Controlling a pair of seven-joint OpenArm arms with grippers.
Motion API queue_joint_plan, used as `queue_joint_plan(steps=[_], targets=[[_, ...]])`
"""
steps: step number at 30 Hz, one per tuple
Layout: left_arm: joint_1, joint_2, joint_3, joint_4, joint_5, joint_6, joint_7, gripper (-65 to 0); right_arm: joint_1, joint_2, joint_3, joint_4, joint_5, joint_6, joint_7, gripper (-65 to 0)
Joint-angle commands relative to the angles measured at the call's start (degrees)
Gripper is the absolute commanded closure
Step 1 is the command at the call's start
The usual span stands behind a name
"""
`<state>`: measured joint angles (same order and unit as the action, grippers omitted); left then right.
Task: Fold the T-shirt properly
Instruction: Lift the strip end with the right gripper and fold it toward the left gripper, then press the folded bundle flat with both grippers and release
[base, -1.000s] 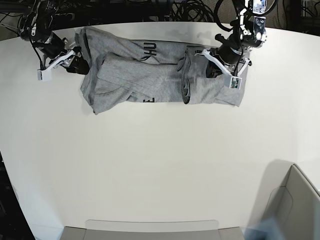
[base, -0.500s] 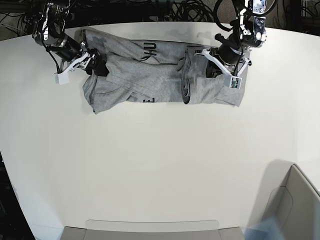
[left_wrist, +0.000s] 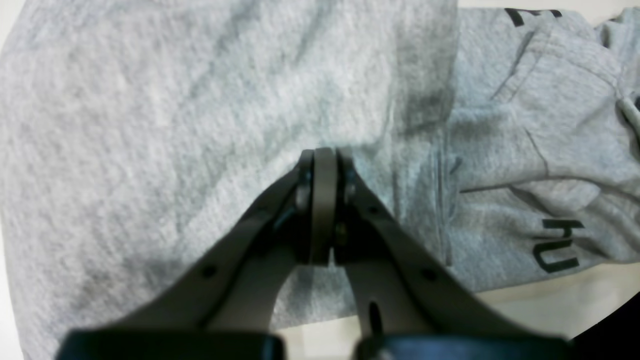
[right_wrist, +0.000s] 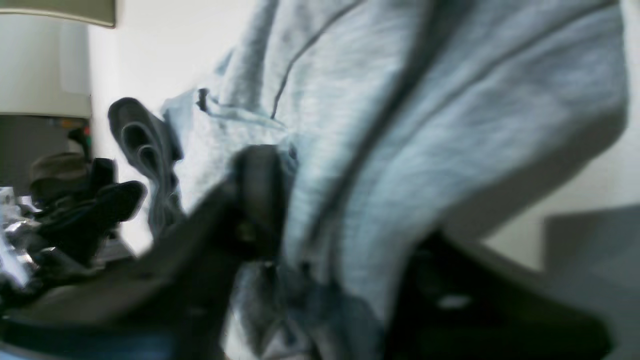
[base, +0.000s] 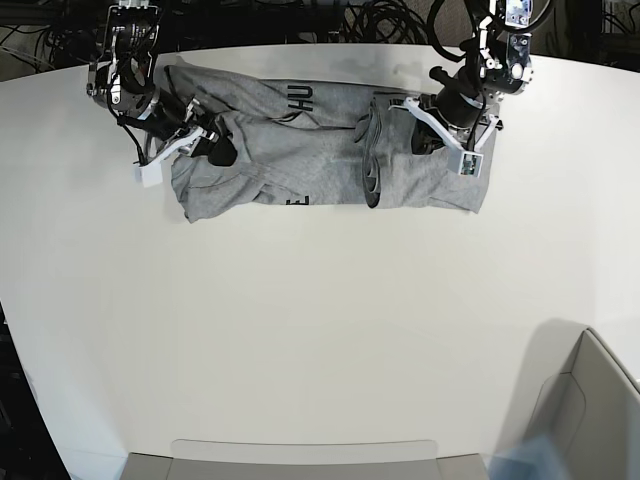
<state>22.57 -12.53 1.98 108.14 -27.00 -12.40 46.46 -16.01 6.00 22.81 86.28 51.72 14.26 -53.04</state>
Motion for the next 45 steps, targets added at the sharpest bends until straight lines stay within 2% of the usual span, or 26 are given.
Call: queue_joint_plan(steps=[1, 2, 6, 10, 13, 16, 19, 21, 24, 29, 34, 37, 45], targets=[[-0.02, -0.34, -0.18, 0.92, -0.29, -0.21, -0.96, 0.0, 0.85, 0.46, 0.18, 0.8, -1.39, -1.21, 0.42, -4.2], [-0.02, -0.34, -0.09, 0.92, -0.29, -0.21, -0.96, 0.0, 0.93, 0.46, 0.18, 0.8, -3.15, -2.26, 0.42, 0.0], [-0.02, -0.26, -0.09, 1.09, -0.47, -0.21, -0.96, 0.0, 2.25, 1.08, 0.45, 0.88, -8.25, -5.07, 0.33, 0.0], [-0.02, 0.18, -0.09, 3.47, -0.64, -0.21, -0.96, 0.0, 3.39, 5.21, 0.53, 0.8, -9.04, -5.43, 0.33, 0.0], [-0.02, 1.15, -0.26, 6.9, -2.31, -0.3, -0.87, 0.0, 4.63, 8.02, 0.8, 0.88, -12.56, -5.43, 0.42, 0.0], [-0.02, 1.06, -0.7, 7.34, -5.22, -0.12, -0.87, 0.0, 5.86, 8.99, 3.79, 1.94, -19.42, -5.43, 0.42, 0.0], [-0.02, 0.89, -0.7, 7.16, -5.39, -0.04, -0.61, 0.0, 6.74, 8.9, 4.31, 5.9, -28.47, -5.43, 0.16, 0.0], [-0.02, 0.89, -0.7, 7.16, -5.39, -0.04, -0.35, 0.0, 7.0, 8.11, 3.43, 9.94, -36.3, -5.43, -0.02, 0.0], [-0.02, 0.89, -0.7, 7.16, -5.39, -0.04, -0.26, 0.0, 7.26, 6.97, -2.19, 15.83, -47.28, -5.43, -0.55, 0.0], [-0.02, 0.8, -0.7, 7.07, -5.39, -0.04, -0.26, 0.0, 8.93, 3.19, -13.8, 25.76, -64.16, -5.43, -10.22, 0.0], [-0.02, -0.78, -0.7, 6.81, -5.39, -0.04, -0.26, 0.0, 9.02, -0.94, -25.66, 28.4, -80.16, -5.43, -11.62, 0.0], [-0.02, -2.19, -0.79, 6.81, -5.39, -0.04, -0.26, 0.0, 7.61, -3.76, -31.47, 28.66, -85.88, -5.43, -8.99, 0.0], [-0.02, -5.79, -0.79, 6.72, -5.39, -0.04, -0.26, 0.0, 7.0, -10.09, -40.52, 28.4, -92.65, -5.43, -8.37, 0.0]])
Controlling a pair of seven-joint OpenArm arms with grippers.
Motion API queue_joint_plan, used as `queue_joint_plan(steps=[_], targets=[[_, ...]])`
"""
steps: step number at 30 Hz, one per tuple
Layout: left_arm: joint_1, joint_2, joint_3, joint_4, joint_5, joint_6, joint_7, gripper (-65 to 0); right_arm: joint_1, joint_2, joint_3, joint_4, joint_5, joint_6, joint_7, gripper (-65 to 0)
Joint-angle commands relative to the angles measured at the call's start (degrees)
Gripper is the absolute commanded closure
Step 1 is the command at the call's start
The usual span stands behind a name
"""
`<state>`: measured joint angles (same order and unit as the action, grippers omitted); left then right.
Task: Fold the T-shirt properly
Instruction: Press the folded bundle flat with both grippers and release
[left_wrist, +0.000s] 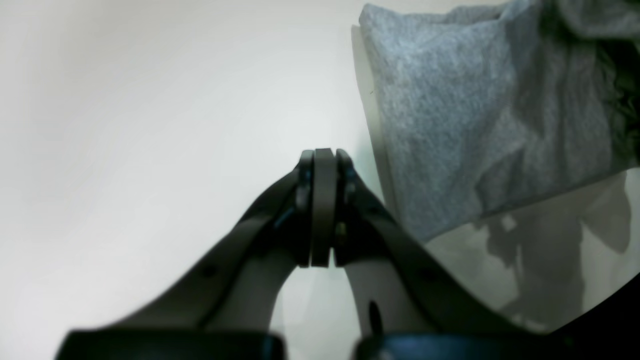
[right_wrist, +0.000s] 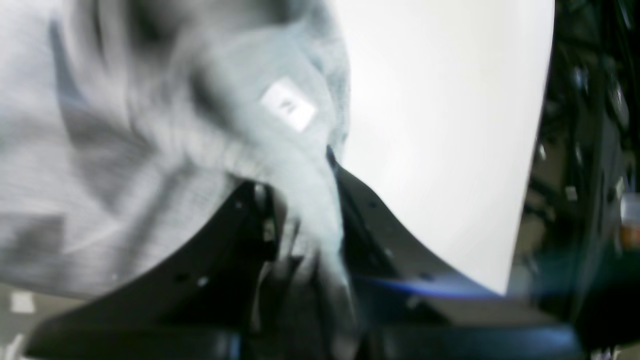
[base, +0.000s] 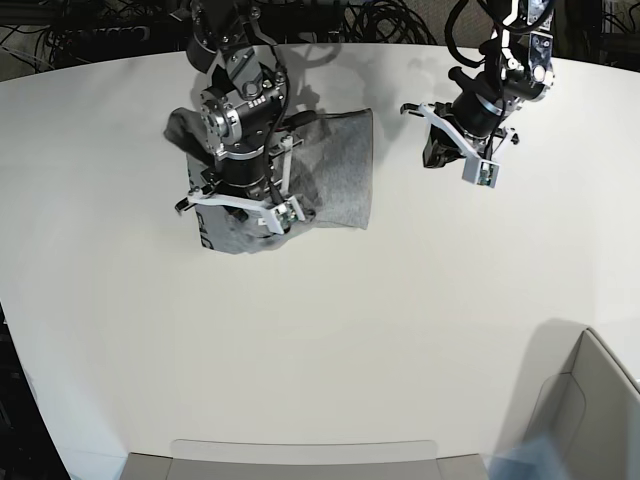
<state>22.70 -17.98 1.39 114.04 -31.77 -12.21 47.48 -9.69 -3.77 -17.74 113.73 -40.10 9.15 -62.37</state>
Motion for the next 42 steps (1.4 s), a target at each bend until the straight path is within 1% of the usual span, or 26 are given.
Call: queue_joint_plan(steps=[1, 4, 9, 11, 13, 15, 19, 23, 25, 27, 30, 32, 34, 37, 40, 42], targets=[[-0.15, -0.44, -0.2, 0.82, -0.63, -0.23, -1.29, 0.0, 0.95, -0.85, -0.77, 0.86, -1.53, -0.31, 0.96, 0.0], [-0.15, -0.53, -0.2, 0.82, -0.63, -0.23, -1.29, 0.0, 1.65, -1.55, -1.74, -0.55, -1.88, -0.31, 0.96, 0.0], [-0.06, -0.88, -0.2, 0.82, -0.63, -0.23, -1.29, 0.0, 3.41, -1.9, -4.72, -7.05, -1.97, -0.49, 0.96, 0.0], [0.03, -1.58, -0.2, 0.82, -0.63, -0.23, -1.29, 0.0, 3.85, -1.99, -6.39, -7.93, -1.97, -2.33, 0.96, 0.0], [0.64, -1.76, -0.2, 0.82, -0.63, -0.23, -1.64, 0.0, 3.94, -2.43, -8.77, -8.99, -1.79, -6.03, 0.96, 0.0], [0.64, -1.76, -0.2, 0.82, -0.63, -0.23, -1.73, 0.0, 4.11, -3.13, -10.26, -10.22, -1.79, -8.05, 1.05, 0.0], [0.64, -1.76, -0.2, 0.03, -0.63, -0.23, -1.73, 0.0, 5.43, -3.83, -12.46, -14.61, -1.71, -8.58, 1.05, 0.0], [0.64, -1.76, -0.2, 0.03, -0.63, -0.23, -1.9, 0.0, 5.61, -3.92, -16.5, -16.9, -1.62, -8.84, 1.05, -0.1], [0.64, -1.76, -0.2, 0.03, -0.63, -0.23, -1.9, 0.0, 5.61, -3.92, -17.47, -17.69, -1.62, -8.84, 1.05, -4.1], [0.64, -1.76, -0.2, 0.03, -0.63, -0.23, -1.9, 0.0, 5.61, -3.92, -17.91, -18.13, -1.62, -8.84, 1.05, -9.9], [0.64, -1.76, -0.2, -0.15, -0.63, -0.23, -1.9, 0.0, 5.25, -3.92, -20.46, -18.04, -1.62, -8.84, 1.05, -18.3], [0.64, -1.76, -0.2, -0.76, -0.63, -0.23, -1.9, 0.0, 5.17, -3.92, -22.22, -18.04, -1.62, -8.84, 1.05, -22.0], [0.64, -1.76, -0.2, -1.56, -0.63, -0.23, -1.99, 0.0, 5.17, -3.92, -23.63, -17.86, -1.62, -8.84, 1.05, -24.5], [0.64, -1.76, -0.2, -2.43, -0.63, -0.23, -1.99, 0.0, 5.34, -3.92, -25.56, -15.93, -1.62, -8.84, 1.93, -25.3], [0.64, -1.76, -0.2, -2.96, -0.63, -0.14, -2.08, 0.0, 4.9, -3.92, -26.35, -14.08, -1.62, -8.84, 6.59, -25.3], [0.64, -1.76, -0.2, -2.96, -0.63, -0.14, -2.08, 0.0, 4.55, -3.92, -26.26, -13.38, -1.62, -8.84, 8.43, -25.3]])
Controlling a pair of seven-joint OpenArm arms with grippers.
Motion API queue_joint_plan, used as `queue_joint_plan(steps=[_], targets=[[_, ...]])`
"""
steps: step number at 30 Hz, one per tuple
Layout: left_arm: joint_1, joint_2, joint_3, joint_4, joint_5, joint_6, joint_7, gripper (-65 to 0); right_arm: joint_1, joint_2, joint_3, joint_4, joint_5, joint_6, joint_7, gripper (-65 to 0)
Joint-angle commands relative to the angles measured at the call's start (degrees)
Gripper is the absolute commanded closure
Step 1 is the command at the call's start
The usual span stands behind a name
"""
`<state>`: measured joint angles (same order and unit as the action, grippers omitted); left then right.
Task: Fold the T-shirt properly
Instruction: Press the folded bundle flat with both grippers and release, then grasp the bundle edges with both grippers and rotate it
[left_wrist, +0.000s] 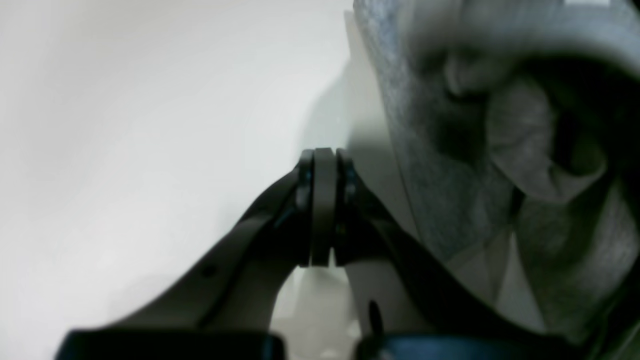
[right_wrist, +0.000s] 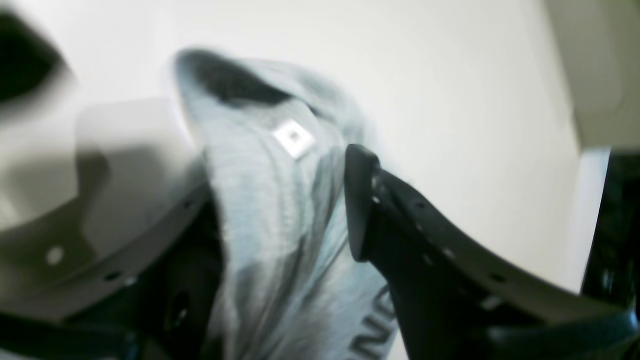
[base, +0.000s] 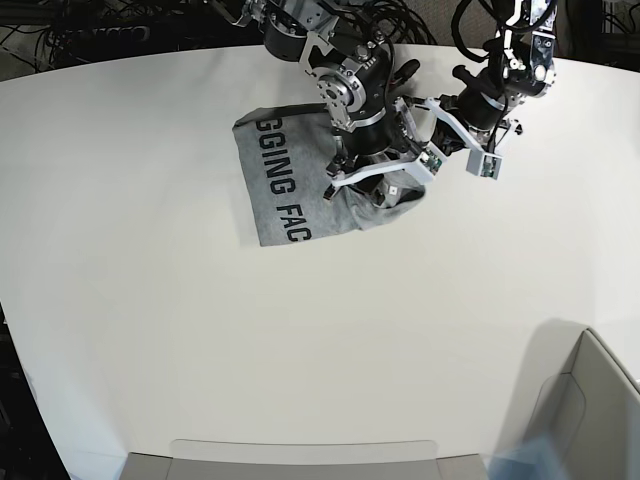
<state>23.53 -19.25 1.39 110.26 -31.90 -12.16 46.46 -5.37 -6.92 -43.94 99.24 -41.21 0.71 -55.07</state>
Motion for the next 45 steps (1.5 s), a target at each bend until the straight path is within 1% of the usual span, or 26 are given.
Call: queue_joint_plan(steps=[1, 4, 7, 8, 11, 12, 17, 20, 21, 24, 26, 28, 30, 32, 35, 36, 38, 40, 41, 43, 45], targets=[[-0.19, -0.49, -0.2, 0.82, -0.5, -0.19, -1.05, 0.0, 0.22, -0.77, 0.03, 1.11, -0.42, -0.4, 1.22, -25.3], [-0.19, -0.49, -0.2, 0.82, -0.5, -0.19, -1.05, 0.0, 0.4, -0.86, 0.3, 0.49, 2.31, -0.4, 1.05, -25.3], [-0.19, -0.49, -0.2, 0.82, -0.5, -0.19, -1.05, 0.0, 1.45, -0.69, 0.21, -0.65, 5.12, -0.4, -2.91, -25.4], [-0.19, -0.4, -0.2, 0.82, -0.5, -0.19, -0.96, 0.0, 1.63, -0.69, 0.12, -0.82, 5.39, -0.4, -3.7, -25.4], [-0.19, -0.23, -0.2, 0.82, -0.5, -0.19, -0.96, 0.0, 1.63, -0.6, -0.41, -0.12, 5.47, -0.31, -3.7, -25.4], [-0.19, -0.23, -0.2, 0.73, -0.5, -0.19, -0.96, 0.0, 1.63, -0.51, -0.76, 0.49, 5.56, -0.31, -3.09, -25.4], [-0.19, -0.14, -0.29, -0.41, -0.5, -0.19, -0.96, 0.0, 1.63, -0.34, -2.25, 1.02, 5.56, -0.31, 5.97, -25.4], [0.51, -0.14, -0.38, -0.41, -0.5, -0.1, -0.96, 0.0, 2.51, -0.42, -2.34, 1.02, 5.56, -0.31, 7.2, -25.4], [0.78, -0.14, -0.99, -0.41, -0.5, -0.01, -0.96, 0.0, 2.86, -0.42, -2.34, 1.02, 5.65, -0.23, 7.38, -25.4], [0.95, 0.04, -3.89, -0.41, -0.5, 1.83, -0.96, 0.0, 3.92, -0.42, -2.25, 1.02, 5.65, -0.31, 7.64, -25.4], [0.95, 0.21, -6.0, -0.41, -0.5, 3.77, -0.96, 0.0, 5.23, -0.42, -1.99, 1.29, 5.65, -0.31, 7.73, -25.3], [1.13, 1.27, -9.7, -0.24, -0.5, 5.7, -0.96, 0.0, 6.73, -0.51, -1.46, 1.46, 5.74, -0.4, 7.73, -25.2], [1.92, 2.59, -13.65, -0.06, -0.5, 7.11, -0.96, 0.0, 7.96, -0.69, 1.17, 1.55, 5.91, -0.4, 7.73, -25.2], [1.92, 4.61, -18.66, 0.03, -0.76, 8.16, -1.05, 0.0, 9.63, -0.6, 4.34, 1.55, 8.2, -0.4, 7.73, -25.2], [1.83, 6.54, -23.41, 1.26, -0.93, 7.72, -1.05, 0.0, 11.83, -0.25, 10.49, 3.22, 15.85, -0.4, 7.73, -25.2], [1.83, 6.81, -23.5, 2.49, -0.93, 7.72, -1.05, 0.0, 12.62, -0.25, 13.39, 3.57, 19.54, -0.4, 7.73, -25.2], [1.83, 6.81, -23.06, 4.95, -1.11, 6.67, -1.14, 0.0, 14.03, 0.19, 17.97, 3.57, 24.99, -0.31, 7.55, -25.1], [1.66, 6.89, -20.25, 6.89, -1.2, 3.68, -1.49, 0.0, 15.17, 2.48, 22.01, 3.48, 30.27, 0.04, 7.2, -24.8], [0.95, 6.81, -18.05, 6.89, -1.2, 1.75, -2.9, 0.0, 15.34, 3.97, 23.24, 3.48, 32.2, 0.12, 7.11, -23.6], [-0.54, 6.63, -13.92, 6.89, -1.11, -1.59, -6.68, 0.0, 15.43, 7.4, 25.7, 3.48, 35.37, 0.12, 7.11, -18.2], [-0.8, 6.81, -10.4, 6.89, -1.11, -3.35, -10.19, 0.0, 15.26, 10.21, 28.6, 3.48, 37.65, 0.12, 7.11, -11.3]])
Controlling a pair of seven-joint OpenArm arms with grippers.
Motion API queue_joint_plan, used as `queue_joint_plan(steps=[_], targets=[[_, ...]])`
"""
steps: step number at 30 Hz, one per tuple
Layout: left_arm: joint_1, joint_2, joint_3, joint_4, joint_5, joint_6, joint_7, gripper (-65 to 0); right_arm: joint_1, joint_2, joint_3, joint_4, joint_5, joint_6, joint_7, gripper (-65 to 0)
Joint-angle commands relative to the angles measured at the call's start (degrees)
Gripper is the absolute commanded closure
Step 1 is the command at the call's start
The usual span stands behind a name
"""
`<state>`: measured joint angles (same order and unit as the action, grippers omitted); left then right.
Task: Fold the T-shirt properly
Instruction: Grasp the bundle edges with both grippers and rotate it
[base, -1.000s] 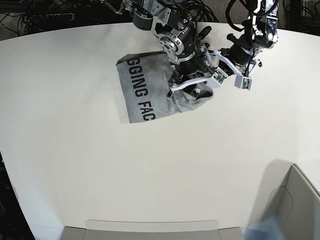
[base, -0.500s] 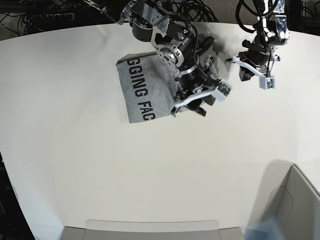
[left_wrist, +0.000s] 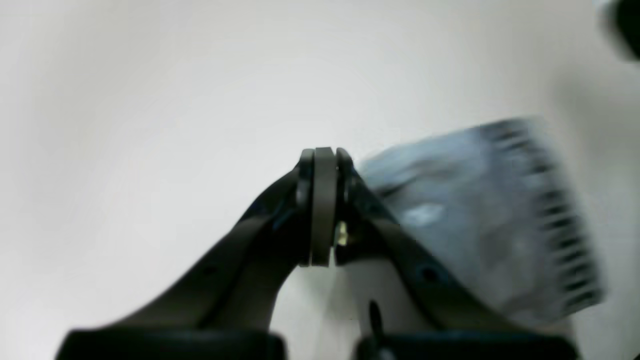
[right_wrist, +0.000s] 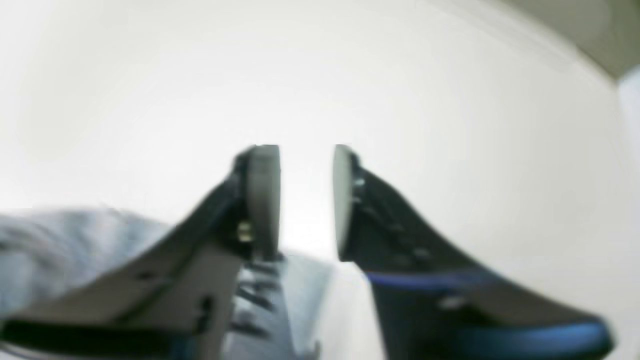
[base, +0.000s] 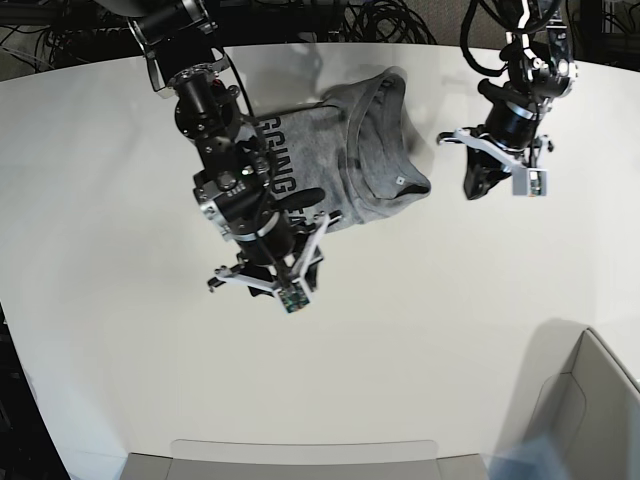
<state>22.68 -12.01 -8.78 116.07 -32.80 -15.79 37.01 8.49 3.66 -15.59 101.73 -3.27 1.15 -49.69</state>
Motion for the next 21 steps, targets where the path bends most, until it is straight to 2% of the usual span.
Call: queue_joint_plan(steps=[1, 3, 5, 7, 9, 12, 17, 19, 21], targets=[[0.05, -0.43, 1.79, 1.07, 0.05, -0.6, -2.77, 0.0, 1.22, 1.13, 1.84, 0.99, 1.11, -0.31, 1.74, -7.7], [0.14, -0.69, 5.3, 1.07, 0.22, -2.36, -6.73, 0.0, 0.7, 3.68, 4.39, 0.9, 4.28, -0.31, 1.74, -1.9], [0.22, -0.78, 8.73, 1.07, 0.31, -4.82, -9.63, 0.0, -0.01, 7.02, 6.14, 0.29, 8.15, 0.65, 1.74, 0.0], [0.22, -0.87, 11.98, 0.98, 0.31, -6.76, -10.51, 0.0, -0.01, 10.36, 6.85, -0.85, 11.93, 4.35, 1.74, 0.0], [0.14, -0.87, 14.71, 0.81, 0.49, -7.2, -10.51, 0.0, -0.36, 12.47, 7.02, -2.79, 15.44, 7.95, 2.18, -0.5], [-0.13, -0.87, 18.93, -1.48, 4.27, -7.02, -10.42, 0.0, -0.27, 14.49, 6.58, -5.34, 18.61, 11.03, 2.26, -0.6], [-3.64, -0.43, 22.01, -11.06, 15.08, -6.85, -8.22, 0.0, -0.36, 14.32, 6.41, -8.41, 18.7, 11.47, 2.26, -0.6], [-5.14, -0.43, 21.74, -15.54, 15.61, -4.3, -8.93, 0.0, -1.33, 14.32, 6.41, -8.94, 18.7, 11.47, 2.26, -0.6], [-6.11, -0.87, 21.57, -18.18, 15.61, -0.16, -9.89, 0.0, -2.12, 14.49, 6.41, -9.03, 18.7, 11.56, 2.26, -0.6]])
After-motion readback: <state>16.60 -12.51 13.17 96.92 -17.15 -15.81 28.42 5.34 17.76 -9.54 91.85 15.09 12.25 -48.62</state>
